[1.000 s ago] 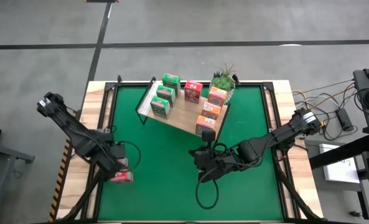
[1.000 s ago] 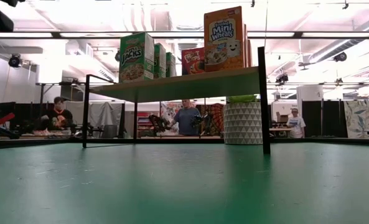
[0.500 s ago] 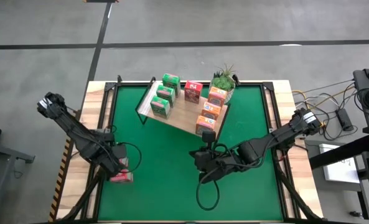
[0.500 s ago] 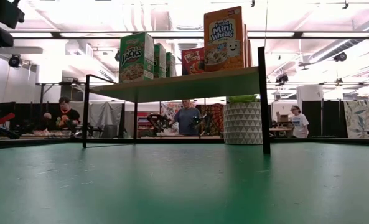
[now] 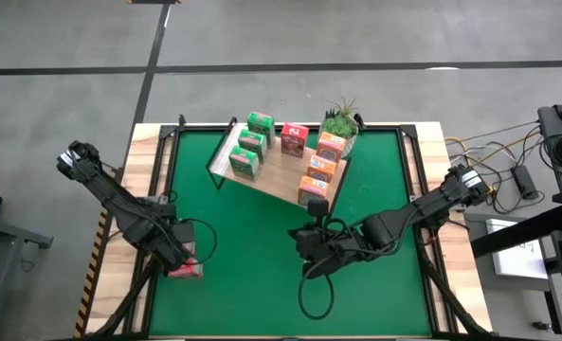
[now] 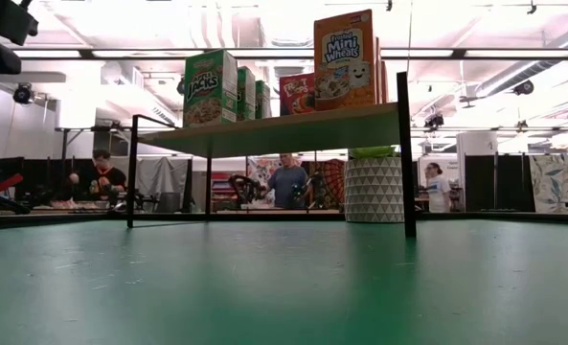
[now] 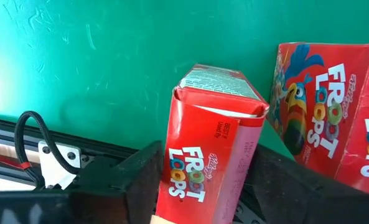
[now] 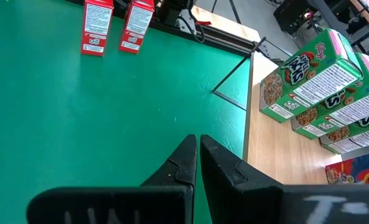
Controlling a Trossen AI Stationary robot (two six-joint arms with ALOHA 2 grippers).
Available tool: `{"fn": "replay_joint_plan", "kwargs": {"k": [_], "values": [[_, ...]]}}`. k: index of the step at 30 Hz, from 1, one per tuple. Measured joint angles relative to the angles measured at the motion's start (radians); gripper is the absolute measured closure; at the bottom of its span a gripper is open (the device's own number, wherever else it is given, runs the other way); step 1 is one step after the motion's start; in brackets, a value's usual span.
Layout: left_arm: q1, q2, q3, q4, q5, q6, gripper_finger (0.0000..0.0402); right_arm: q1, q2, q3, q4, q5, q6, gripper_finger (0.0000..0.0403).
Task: Stack cereal on shelf
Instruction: Put the top red cereal box aligned with the other red cereal box on the shelf
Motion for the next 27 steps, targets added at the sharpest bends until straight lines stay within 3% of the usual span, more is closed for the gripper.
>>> {"fn": "replay_joint_plan", "kwargs": {"k": [14, 22, 27], "values": [[0.0, 0.0, 0.016, 0.0, 0.008, 0.0, 0.0241, 0.0, 0.0, 0.0, -0.01, 0.0, 0.002, 0.0392], [0.001, 0.001, 0.175, -0.012, 0.001, 0.016, 0.0242, 0.004, -0.027, -0.001, -0.124, 0.004, 0.05, 0.0392], [0.003, 0.026, 0.319, -0.016, -0.087, 0.047, 0.0242, 0.017, -0.042, -0.001, -0.184, 0.004, 0.068, 0.0392]]}}
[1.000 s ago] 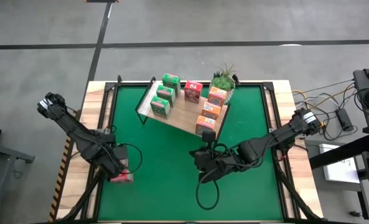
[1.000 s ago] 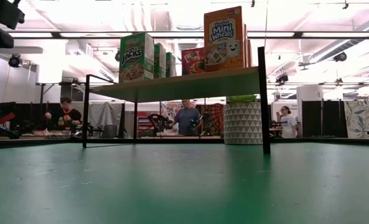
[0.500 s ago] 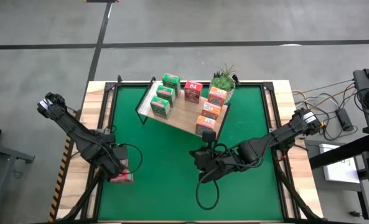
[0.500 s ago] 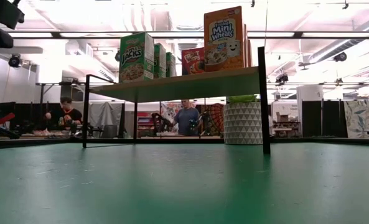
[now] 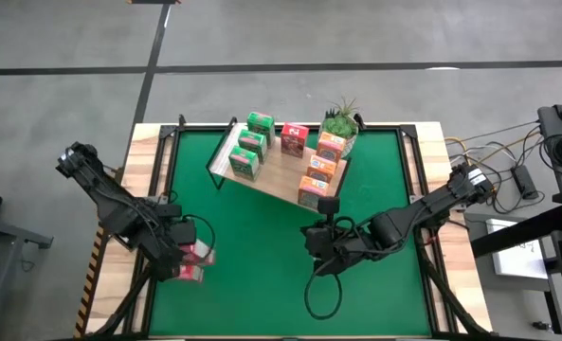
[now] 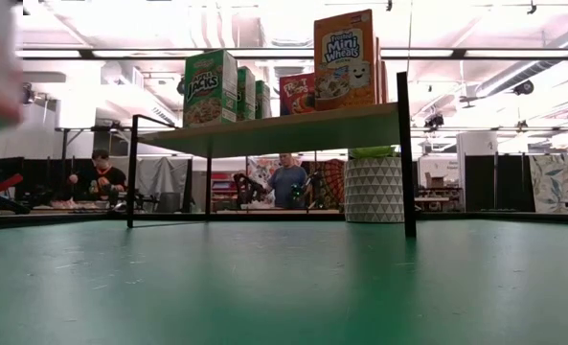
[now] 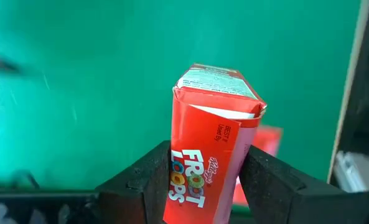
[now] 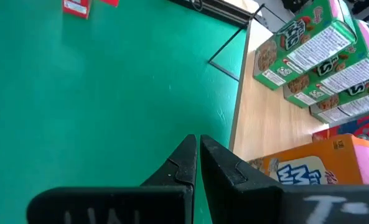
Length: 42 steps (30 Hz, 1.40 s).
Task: Stack cereal on shelf
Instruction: Put the top red cereal box aligned with the other red cereal box on the shelf
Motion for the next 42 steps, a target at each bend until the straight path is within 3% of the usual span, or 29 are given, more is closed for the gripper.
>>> {"fn": "replay_joint_plan", "kwargs": {"k": [9, 15, 24, 34, 42], "values": [[0.027, 0.151, 0.343, 0.002, -0.201, 0.314, 0.0242, 0.055, -0.053, 0.0, -0.111, 0.001, 0.063, 0.0392], [0.075, 0.29, 0.581, -0.023, -0.221, 0.553, 0.0242, 0.107, -0.093, -0.016, -0.167, 0.001, 0.13, 0.0392], [0.166, 0.466, 0.879, -0.194, -0.222, 0.781, 0.0242, 0.175, -0.157, -0.106, -0.157, 0.001, 0.186, 0.0392], [0.339, 0.505, 0.95, -0.193, -0.222, 1.056, 0.0242, 0.179, -0.278, -0.27, 0.003, 0.001, 0.176, 0.0392], [0.532, 0.507, 0.949, -0.166, -0.22, 1.191, 0.0242, 0.179, -0.341, -0.306, 0.017, 0.001, 0.173, 0.0392]]}}
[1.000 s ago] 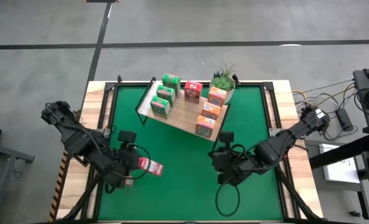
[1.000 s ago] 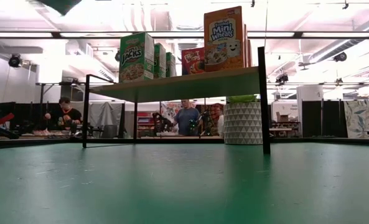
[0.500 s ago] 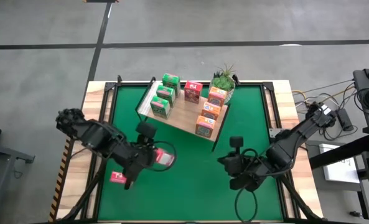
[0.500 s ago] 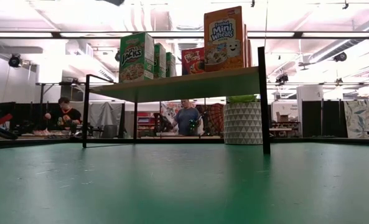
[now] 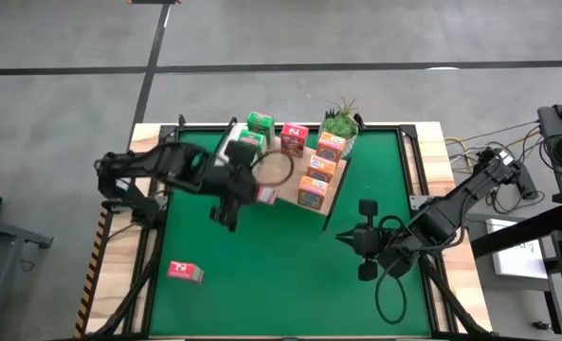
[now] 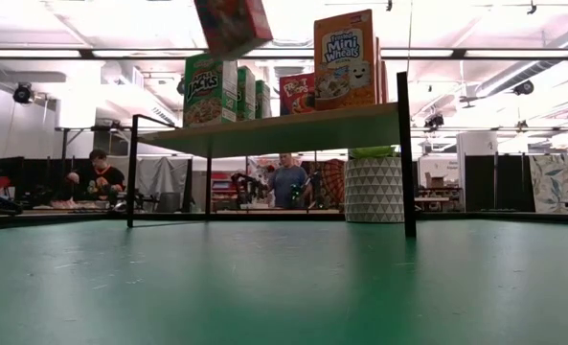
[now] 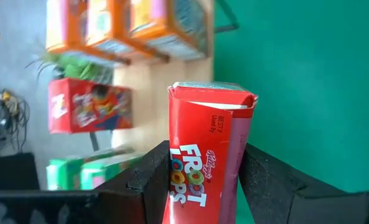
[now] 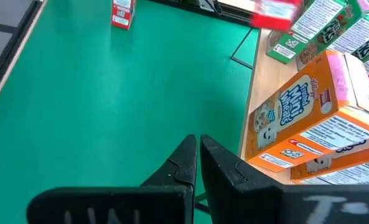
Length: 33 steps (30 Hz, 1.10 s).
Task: Stack cereal on shelf
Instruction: Put the top red cereal box aligned with the other red cereal box on the shelf
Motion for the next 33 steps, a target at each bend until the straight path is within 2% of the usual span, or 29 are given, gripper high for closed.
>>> {"fn": "replay_joint_plan", "kwargs": {"k": [2, 9, 19, 27, 33], "values": [[0.043, 0.002, -0.002, 0.019, 0.006, 0.03, 0.0242, 0.0, -0.004, 0.0, 0.007, 0.0, -0.003, 0.0392], [0.155, 0.003, -0.013, 0.116, 0.142, 0.114, 0.0242, 0.0, -0.002, 0.0, 0.01, -0.001, -0.004, 0.0392], [0.231, 0.01, -0.104, 0.168, 0.153, 0.151, 0.0242, 0.0, -0.002, 0.0, 0.012, -0.001, -0.004, 0.0392], [0.237, 0.014, -0.212, 0.271, 0.153, 0.186, 0.0242, 0.0, -0.001, 0.0, 0.012, -0.001, -0.004, 0.0392], [0.241, 0.023, -0.237, 0.323, 0.152, 0.204, 0.0242, 0.0, -0.001, -0.001, 0.012, -0.001, -0.004, 0.0392]]}}
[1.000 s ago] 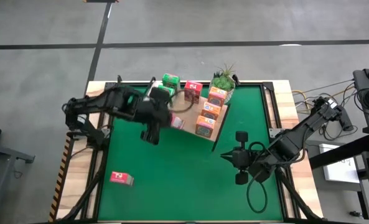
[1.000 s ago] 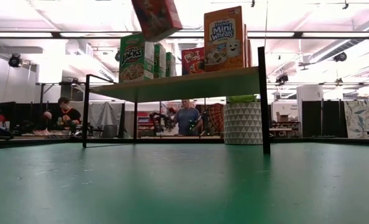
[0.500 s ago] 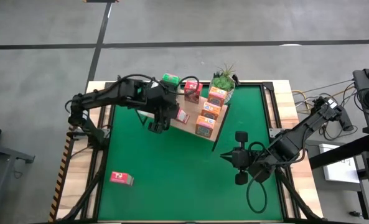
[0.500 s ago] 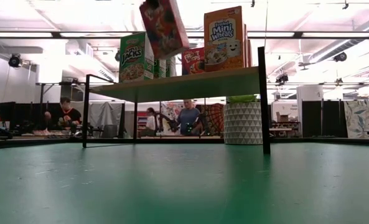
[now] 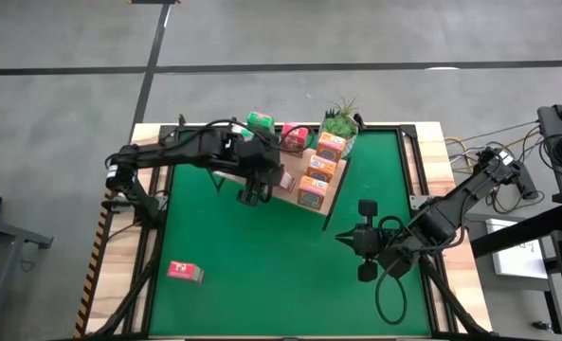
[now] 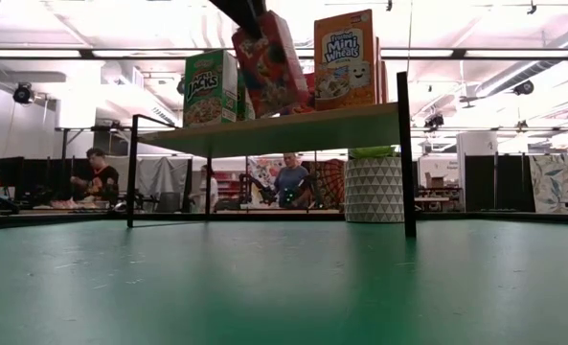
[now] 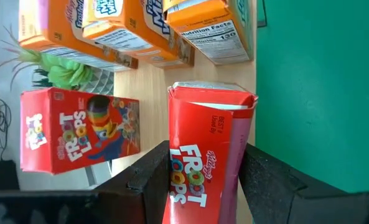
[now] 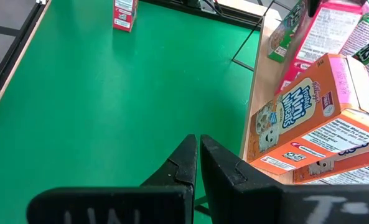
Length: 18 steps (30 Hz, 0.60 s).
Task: Stack cereal on shelf
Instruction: Put the top red cereal box aligned with the other red cereal box on the shelf
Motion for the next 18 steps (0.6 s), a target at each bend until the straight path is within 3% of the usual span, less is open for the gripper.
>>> {"fn": "replay_joint_plan", "kwargs": {"k": [18], "values": [[0.034, 0.012, -0.054, 0.075, -0.001, -0.019, 0.0242, 0.0, 0.0, 0.0, 0.0, 0.0, 0.001, 0.0392]]}}
